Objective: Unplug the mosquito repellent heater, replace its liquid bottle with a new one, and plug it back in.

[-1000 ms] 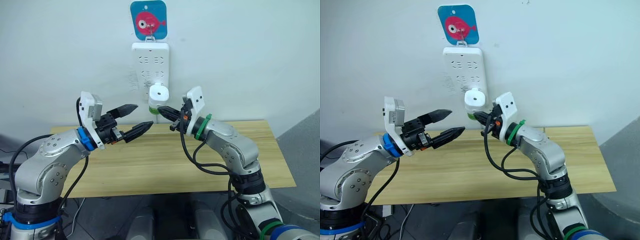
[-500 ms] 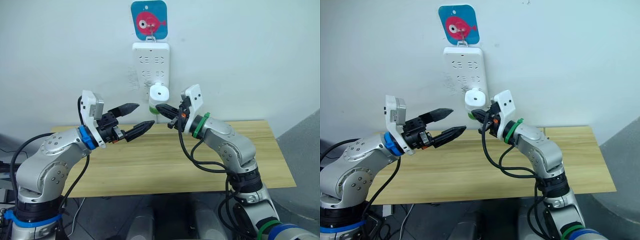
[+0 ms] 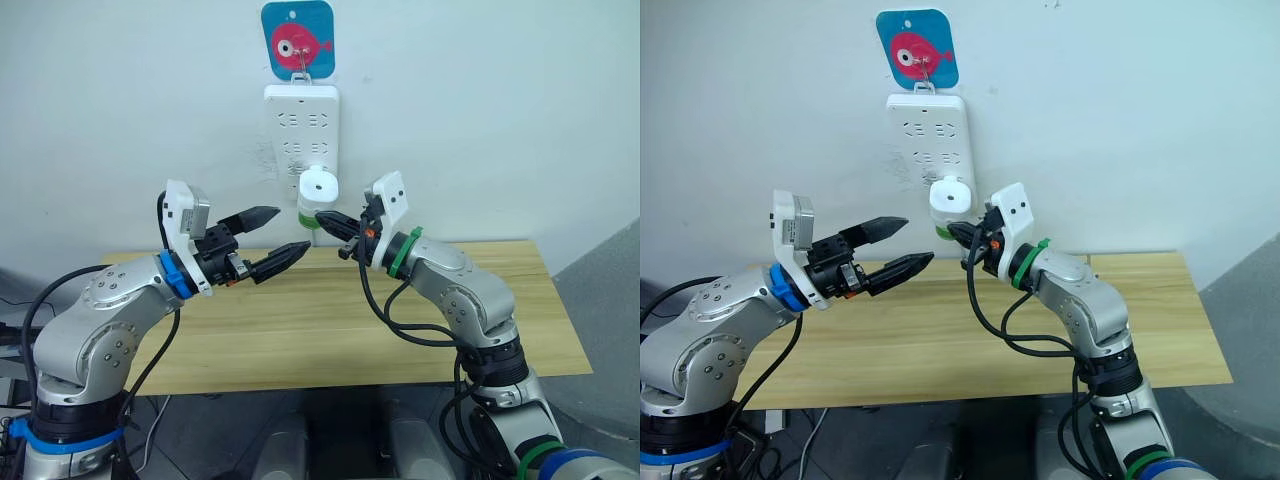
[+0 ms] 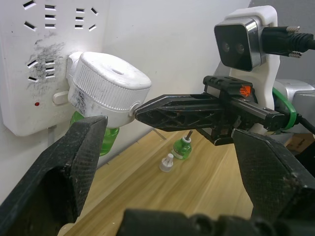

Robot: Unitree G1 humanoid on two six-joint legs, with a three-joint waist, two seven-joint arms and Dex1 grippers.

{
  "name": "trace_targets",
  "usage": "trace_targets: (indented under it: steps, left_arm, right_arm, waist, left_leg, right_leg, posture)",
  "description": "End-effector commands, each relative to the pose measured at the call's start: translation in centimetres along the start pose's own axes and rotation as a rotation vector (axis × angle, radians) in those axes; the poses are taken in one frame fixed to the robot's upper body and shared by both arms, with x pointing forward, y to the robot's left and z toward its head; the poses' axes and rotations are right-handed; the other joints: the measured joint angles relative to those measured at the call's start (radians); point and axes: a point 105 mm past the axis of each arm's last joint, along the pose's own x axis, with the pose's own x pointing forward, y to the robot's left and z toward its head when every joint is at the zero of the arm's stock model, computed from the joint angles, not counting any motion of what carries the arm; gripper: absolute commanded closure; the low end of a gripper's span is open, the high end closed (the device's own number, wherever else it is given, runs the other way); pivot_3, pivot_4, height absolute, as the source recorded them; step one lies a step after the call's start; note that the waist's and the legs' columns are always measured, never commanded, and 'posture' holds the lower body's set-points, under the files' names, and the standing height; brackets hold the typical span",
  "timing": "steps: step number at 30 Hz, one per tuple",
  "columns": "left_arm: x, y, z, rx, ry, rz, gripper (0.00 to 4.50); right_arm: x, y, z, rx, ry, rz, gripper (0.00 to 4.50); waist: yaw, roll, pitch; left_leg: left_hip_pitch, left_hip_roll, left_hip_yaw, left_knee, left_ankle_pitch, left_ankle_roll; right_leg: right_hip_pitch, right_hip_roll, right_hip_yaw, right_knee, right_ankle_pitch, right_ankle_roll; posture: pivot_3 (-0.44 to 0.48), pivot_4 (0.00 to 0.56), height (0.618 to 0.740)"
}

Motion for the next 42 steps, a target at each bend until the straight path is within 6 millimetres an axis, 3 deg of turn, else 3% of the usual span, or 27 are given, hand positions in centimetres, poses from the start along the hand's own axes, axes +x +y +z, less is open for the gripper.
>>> trace_targets:
  steps: [1, 10, 12, 16, 19, 24, 26, 29, 34, 40, 42]
  left_arm:
    - [0.1, -0.3, 0.6, 0.023, -0.009, -0.015, 0.0]
    - [0.1, -0.2, 0.6, 0.027, -0.014, -0.017, 0.0]
    - [0.1, -0.1, 0.7, 0.032, -0.016, -0.012, 0.0]
    - [-0.1, 0.8, 0.9, 0.059, -0.021, 0.027, 0.0]
    - [-0.5, 1.4, 0.9, 0.073, -0.007, 0.045, 0.0]
    - [-2.3, 3.2, 0.1, 0.115, 0.077, 0.091, 0.0]
    - [-3.5, 4.5, 0.3, 0.132, 0.129, 0.137, 0.0]
    - [-5.9, 5.9, 0.4, 0.158, 0.248, 0.162, 0.0]
    - [-8.0, 8.2, 1.1, 0.237, 0.303, 0.213, 0.0]
    - [-7.4, 9.0, 1.3, 0.247, 0.27, 0.226, 0.0]
    - [-7.2, 8.8, 1.3, 0.247, 0.264, 0.217, 0.0]
  right_arm:
    - [0.1, -0.6, 2.0, 0.004, -0.093, -0.052, 4.46]
    - [-0.3, -1.6, 2.8, 0.039, -0.133, -0.111, 4.46]
    - [-0.6, -1.0, 2.4, 0.025, -0.108, -0.069, 4.46]
    - [-1.9, 2.7, 0.8, -0.052, 0.001, 0.182, 4.46]
    - [-3.3, 3.8, 0.2, -0.094, 0.049, 0.268, 4.46]
    - [-6.1, 2.0, 1.1, -0.186, 0.095, 0.255, 4.46]
    - [-7.9, -0.3, 2.6, -0.237, 0.105, 0.193, 4.46]
    - [-11.2, -3.4, 4.7, -0.298, 0.157, 0.141, 3.9]
    - [-14.0, -6.8, 6.6, -0.387, 0.207, 0.048, 2.19]
    - [-15.0, -7.4, 5.6, -0.397, 0.239, 0.047, 0.03]
    - [-15.0, -7.3, 5.1, -0.4, 0.255, 0.046, 0.03]
  waist:
    - [0.0, 0.0, 0.0]
    - [0.002, 0.0, 0.0]
    - [0.003, 0.0, 0.0]
    - [0.006, 0.0, 0.0]
    - [0.001, 0.0, 0.0]
    - [-0.002, 0.0, 0.0]
    - [0.002, 0.0, 0.0]
    - [0.006, 0.0, 0.0]
    - [0.012, 0.0, 0.0]
    - [0.014, 0.0, 0.0]
    - [0.014, 0.0, 0.0]
  left_leg:
    - [0.0, 0.0, 0.0, 0.0, 0.0, 0.0]
    - [0.0, 0.0, -0.001, 0.0, 0.001, -0.001]
    - [0.0, 0.0, -0.001, 0.0, 0.001, -0.001]
    - [0.0, -0.001, -0.002, 0.0, 0.001, 0.0]
    - [0.0, 0.0, -0.002, -0.002, 0.002, -0.001]
    - [0.0, 0.0, -0.001, -0.006, 0.002, -0.002]
    - [0.0, 0.0, -0.001, -0.006, 0.002, -0.002]
    - [-0.001, 0.0, -0.001, -0.006, 0.002, -0.001]
    - [0.0, 0.0, 0.002, -0.01, 0.002, 0.0]
    - [-0.001, 0.002, 0.003, -0.012, 0.003, -0.001]
    - [-0.001, 0.001, 0.003, -0.013, 0.003, -0.001]
  right_leg:
    - [0.0, 0.0, 0.0, 0.0, 0.0, 0.0]
    - [0.0, 0.0, 0.0, 0.0, 0.001, -0.001]
    - [0.0, 0.0, -0.001, 0.0, 0.001, -0.001]
    - [0.001, 0.0, -0.001, 0.0, 0.001, -0.001]
    - [0.0, 0.001, -0.001, -0.001, 0.001, -0.001]
    - [0.0, 0.0, -0.001, -0.005, 0.001, -0.001]
    - [0.001, 0.0, -0.002, -0.007, 0.001, -0.001]
    - [0.001, 0.0, -0.002, -0.009, 0.001, -0.001]
    - [0.002, 0.0, -0.002, -0.014, 0.001, -0.001]
    - [0.0, 0.0, -0.002, -0.014, 0.001, -0.001]
    - [0.0, -0.001, -0.002, -0.014, 0.001, -0.001]
  posture:
    - [-0.059, 0.228, 0.74]
    - [-0.062, 0.222, 0.74]
    - [-0.06, 0.221, 0.74]
    - [-0.054, 0.215, 0.74]
    - [-0.051, 0.213, 0.74]
    - [-0.042, 0.204, 0.74]
    - [-0.037, 0.2, 0.74]
    - [-0.038, 0.195, 0.74]
    - [-0.029, 0.183, 0.74]
    - [-0.033, 0.182, 0.74]
    - [-0.036, 0.179, 0.74]
